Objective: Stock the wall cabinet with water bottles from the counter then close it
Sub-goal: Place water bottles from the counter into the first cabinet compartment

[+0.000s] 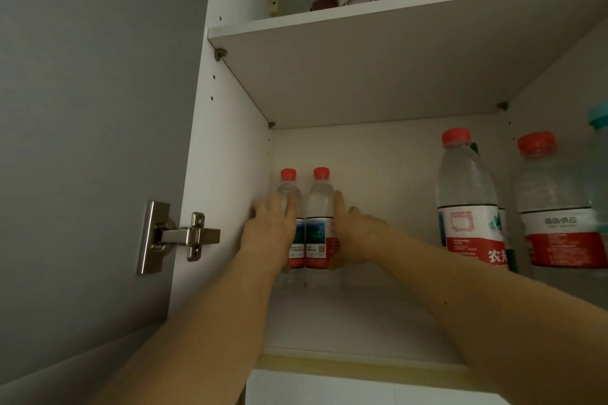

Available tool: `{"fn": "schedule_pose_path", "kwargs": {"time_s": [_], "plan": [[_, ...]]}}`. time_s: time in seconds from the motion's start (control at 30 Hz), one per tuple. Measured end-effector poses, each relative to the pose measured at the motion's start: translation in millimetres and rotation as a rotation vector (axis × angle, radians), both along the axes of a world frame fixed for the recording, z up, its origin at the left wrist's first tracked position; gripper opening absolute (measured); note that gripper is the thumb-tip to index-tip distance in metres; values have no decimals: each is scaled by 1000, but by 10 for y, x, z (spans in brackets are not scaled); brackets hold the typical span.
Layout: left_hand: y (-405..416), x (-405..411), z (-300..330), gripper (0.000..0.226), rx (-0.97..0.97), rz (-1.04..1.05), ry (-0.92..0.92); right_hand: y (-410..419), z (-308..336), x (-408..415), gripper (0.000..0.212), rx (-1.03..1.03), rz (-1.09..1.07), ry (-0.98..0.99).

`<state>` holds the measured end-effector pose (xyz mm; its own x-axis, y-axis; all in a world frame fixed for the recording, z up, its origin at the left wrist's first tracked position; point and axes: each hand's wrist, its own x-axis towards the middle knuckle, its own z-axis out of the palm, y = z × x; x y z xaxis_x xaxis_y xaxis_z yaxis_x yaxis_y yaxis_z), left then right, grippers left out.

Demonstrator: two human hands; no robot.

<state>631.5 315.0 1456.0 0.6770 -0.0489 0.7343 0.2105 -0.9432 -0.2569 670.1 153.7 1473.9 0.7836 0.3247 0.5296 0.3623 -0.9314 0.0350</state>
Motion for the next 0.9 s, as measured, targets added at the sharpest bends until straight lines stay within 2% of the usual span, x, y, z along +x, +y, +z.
{"fn": "schedule_pose_path", "kwargs": {"time_s": [0.13,0.33,0.4,0.57,0.9], "plan": [[-51,40,63,133,189,209,-38,-10,-24,20,133,-65,99,-181],[65,95,112,142,205,336,32,-30,-23,131,130,-173,70,-301],[61,85,114,138,193,358,57,6,-24,151,133,-178,67,-318],[21,83,124,110,181,412,62,108,-52,165,133,-175,84,-331],[38,56,94,117,220,380,31,75,-95,142,131,-132,82,-291]]}}
